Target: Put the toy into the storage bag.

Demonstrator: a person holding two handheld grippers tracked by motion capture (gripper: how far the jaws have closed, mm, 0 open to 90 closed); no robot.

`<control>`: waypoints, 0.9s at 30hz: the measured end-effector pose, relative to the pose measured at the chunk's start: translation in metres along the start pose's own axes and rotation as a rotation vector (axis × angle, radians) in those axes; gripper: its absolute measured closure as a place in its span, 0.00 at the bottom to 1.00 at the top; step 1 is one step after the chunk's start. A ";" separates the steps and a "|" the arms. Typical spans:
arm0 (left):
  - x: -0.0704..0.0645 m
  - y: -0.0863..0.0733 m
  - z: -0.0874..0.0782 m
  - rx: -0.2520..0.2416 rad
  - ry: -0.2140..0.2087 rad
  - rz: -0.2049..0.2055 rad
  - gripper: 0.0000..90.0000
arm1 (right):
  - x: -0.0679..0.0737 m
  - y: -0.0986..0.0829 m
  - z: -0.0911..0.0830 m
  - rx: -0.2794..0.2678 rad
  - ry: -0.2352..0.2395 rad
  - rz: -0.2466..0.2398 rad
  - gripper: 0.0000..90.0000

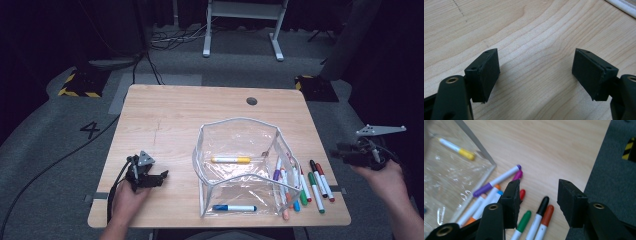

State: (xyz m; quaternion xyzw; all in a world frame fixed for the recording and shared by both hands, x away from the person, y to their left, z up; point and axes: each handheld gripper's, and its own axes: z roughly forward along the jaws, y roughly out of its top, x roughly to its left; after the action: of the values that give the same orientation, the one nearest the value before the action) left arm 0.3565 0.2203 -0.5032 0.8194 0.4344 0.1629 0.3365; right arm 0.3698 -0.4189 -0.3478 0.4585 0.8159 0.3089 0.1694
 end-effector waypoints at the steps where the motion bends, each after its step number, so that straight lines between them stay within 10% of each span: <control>1: 0.000 0.000 0.000 0.000 0.000 0.000 0.25 | -0.002 -0.007 0.005 0.015 -0.004 0.012 0.60; 12: 0.000 0.000 0.000 0.000 0.000 0.000 0.25 | -0.013 -0.068 0.050 0.133 -0.011 0.108 0.66; 27: 0.000 0.000 0.000 0.000 0.000 0.000 0.25 | -0.015 -0.090 0.084 0.214 -0.040 0.179 0.74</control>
State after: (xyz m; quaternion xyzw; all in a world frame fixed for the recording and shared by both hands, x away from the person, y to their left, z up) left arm 0.3564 0.2202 -0.5032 0.8193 0.4346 0.1628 0.3367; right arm 0.3665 -0.4373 -0.4704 0.5509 0.7965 0.2247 0.1076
